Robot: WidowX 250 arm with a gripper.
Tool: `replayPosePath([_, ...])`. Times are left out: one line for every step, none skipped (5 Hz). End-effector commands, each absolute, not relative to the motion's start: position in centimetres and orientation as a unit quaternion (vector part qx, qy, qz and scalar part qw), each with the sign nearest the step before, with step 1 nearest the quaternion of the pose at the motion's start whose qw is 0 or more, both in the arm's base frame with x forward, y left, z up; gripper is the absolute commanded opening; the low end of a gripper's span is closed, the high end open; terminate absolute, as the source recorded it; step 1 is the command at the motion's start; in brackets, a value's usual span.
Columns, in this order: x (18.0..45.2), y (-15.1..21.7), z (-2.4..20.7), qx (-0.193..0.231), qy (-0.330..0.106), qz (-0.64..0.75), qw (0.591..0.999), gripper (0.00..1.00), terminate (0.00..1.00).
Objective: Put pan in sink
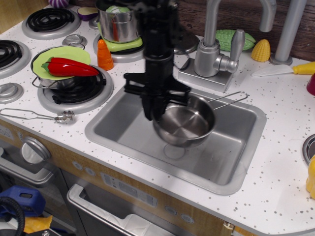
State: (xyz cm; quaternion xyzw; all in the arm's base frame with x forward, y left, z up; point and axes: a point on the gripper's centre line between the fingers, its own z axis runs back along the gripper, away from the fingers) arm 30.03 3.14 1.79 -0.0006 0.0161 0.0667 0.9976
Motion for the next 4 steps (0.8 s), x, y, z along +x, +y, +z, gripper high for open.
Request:
replayPosePath([28.7,6.2,2.5,0.007,-0.028,0.011,1.000,0.00,0.00])
replayPosePath([28.8,6.5,1.6,0.024,-0.048,-0.022,0.998,1.00,0.00])
replayPosePath([29.6,5.9,1.3,0.035,-0.059,-0.024,0.997,1.00,0.00])
replayPosePath([29.6,5.9,1.3,0.035,-0.059,-0.024,0.997,1.00,1.00])
